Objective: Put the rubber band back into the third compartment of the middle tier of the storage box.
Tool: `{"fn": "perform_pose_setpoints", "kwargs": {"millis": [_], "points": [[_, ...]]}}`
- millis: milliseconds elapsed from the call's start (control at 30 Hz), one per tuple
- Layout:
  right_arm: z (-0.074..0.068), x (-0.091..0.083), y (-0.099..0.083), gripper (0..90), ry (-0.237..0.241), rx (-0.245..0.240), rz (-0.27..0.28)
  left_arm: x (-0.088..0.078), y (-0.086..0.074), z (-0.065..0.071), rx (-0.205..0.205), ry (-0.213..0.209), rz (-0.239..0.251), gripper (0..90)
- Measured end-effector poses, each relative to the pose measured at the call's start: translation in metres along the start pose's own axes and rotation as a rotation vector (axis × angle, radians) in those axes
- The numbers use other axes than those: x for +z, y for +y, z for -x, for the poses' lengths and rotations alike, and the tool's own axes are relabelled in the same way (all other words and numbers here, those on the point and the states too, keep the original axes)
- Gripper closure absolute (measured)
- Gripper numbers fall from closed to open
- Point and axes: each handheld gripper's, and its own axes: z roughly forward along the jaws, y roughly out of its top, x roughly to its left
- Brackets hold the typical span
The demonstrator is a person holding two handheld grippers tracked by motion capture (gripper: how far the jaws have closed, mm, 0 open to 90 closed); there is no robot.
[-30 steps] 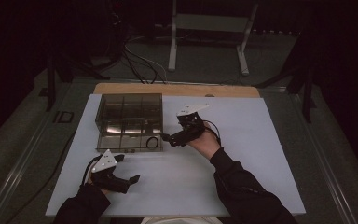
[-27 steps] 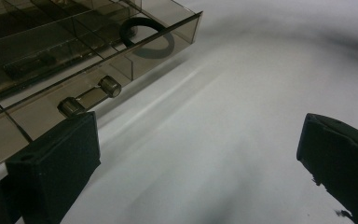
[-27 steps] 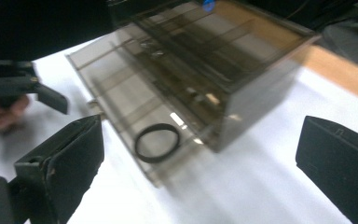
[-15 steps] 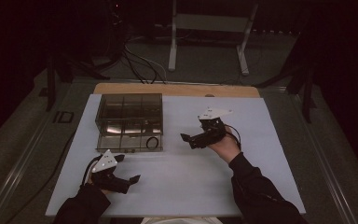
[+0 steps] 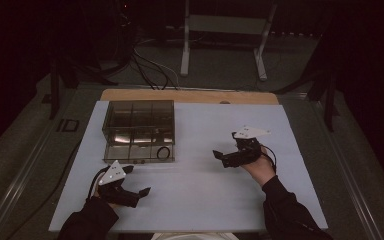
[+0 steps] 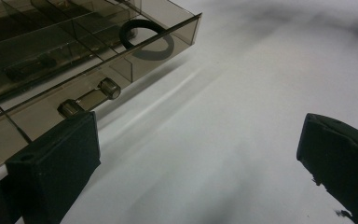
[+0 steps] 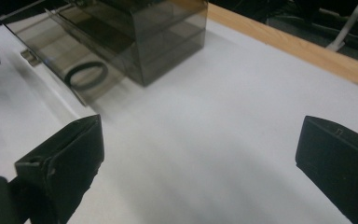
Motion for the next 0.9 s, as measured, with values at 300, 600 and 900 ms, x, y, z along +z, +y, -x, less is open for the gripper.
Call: {"fn": "perform_pose_setpoints", "kwargs": {"millis": [300, 600, 900], "points": [[0.006, -0.011, -0.02, 1.1, -0.022, 0.033, 0.001, 0.0, 0.0, 0.0, 0.0, -0.003, -0.003, 0.8], [0.007, -0.027, -0.036, 1.1, -0.061, 0.042, -0.005, 0.0, 0.0, 0.0, 0.001, -0.005, -0.004, 0.8], [0.012, -0.045, -0.063, 1.1, -0.123, 0.084, -0.01, 0.0, 0.0, -0.001, -0.006, -0.005, 0.0, 0.8]]}}
